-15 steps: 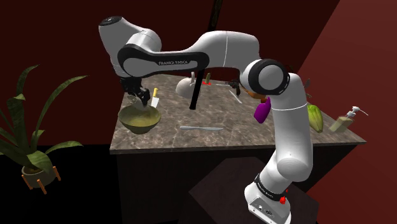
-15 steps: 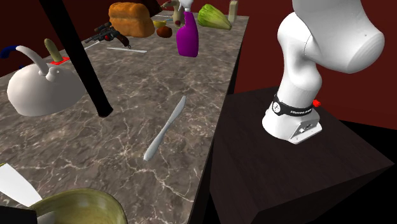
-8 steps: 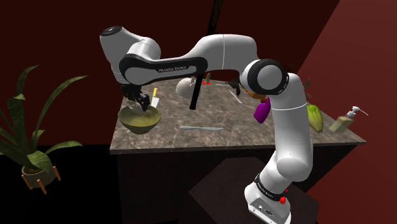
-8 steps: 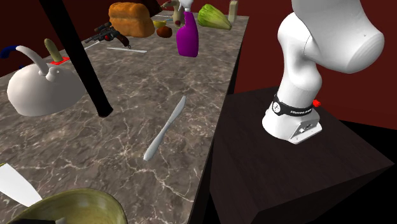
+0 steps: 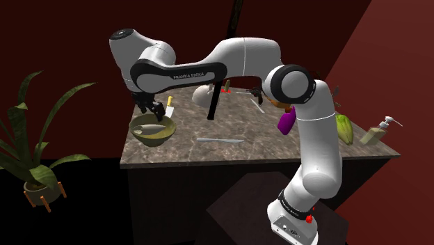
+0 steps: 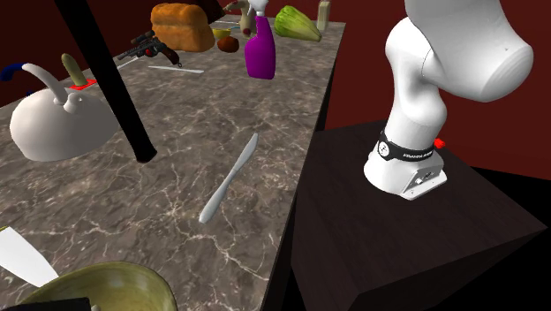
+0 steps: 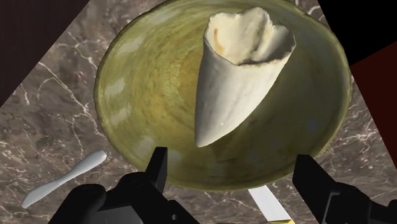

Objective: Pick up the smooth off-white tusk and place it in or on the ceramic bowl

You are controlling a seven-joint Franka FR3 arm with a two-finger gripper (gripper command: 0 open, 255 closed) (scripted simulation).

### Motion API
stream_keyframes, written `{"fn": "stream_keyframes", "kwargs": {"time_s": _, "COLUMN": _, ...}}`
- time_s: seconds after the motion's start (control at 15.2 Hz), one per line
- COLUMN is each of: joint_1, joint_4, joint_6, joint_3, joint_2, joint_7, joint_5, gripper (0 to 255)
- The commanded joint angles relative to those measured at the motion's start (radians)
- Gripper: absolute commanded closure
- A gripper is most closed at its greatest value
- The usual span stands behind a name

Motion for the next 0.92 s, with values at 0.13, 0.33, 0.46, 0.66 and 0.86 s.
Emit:
{"fn": "stream_keyframes", "kwargs": {"time_s": 0.13, "joint_1": 0.0, "joint_4": 0.0, "joint_6": 0.0, "joint_3": 0.0, "joint_2": 0.0, "joint_7": 0.0, "joint_5": 0.0, "gripper": 0}}
{"fn": "stream_keyframes", "kwargs": {"time_s": 0.33, "joint_1": 0.045, "joint_4": 0.117, "joint_6": -0.1, "joint_3": 0.003, "joint_2": 0.012, "joint_7": -0.019, "joint_5": 0.002, "gripper": 0}}
{"fn": "stream_keyframes", "kwargs": {"time_s": 0.46, "joint_1": 0.059, "joint_4": 0.153, "joint_6": -0.128, "joint_3": 0.003, "joint_2": 0.018, "joint_7": -0.025, "joint_5": 0.001, "gripper": 0}}
{"fn": "stream_keyframes", "kwargs": {"time_s": 0.66, "joint_1": 0.059, "joint_4": 0.153, "joint_6": -0.128, "joint_3": 0.003, "joint_2": 0.018, "joint_7": -0.025, "joint_5": 0.001, "gripper": 0}}
{"fn": "stream_keyframes", "kwargs": {"time_s": 0.86, "joint_1": 0.059, "joint_4": 0.153, "joint_6": -0.128, "joint_3": 0.003, "joint_2": 0.018, "joint_7": -0.025, "joint_5": 0.001, "gripper": 0}}
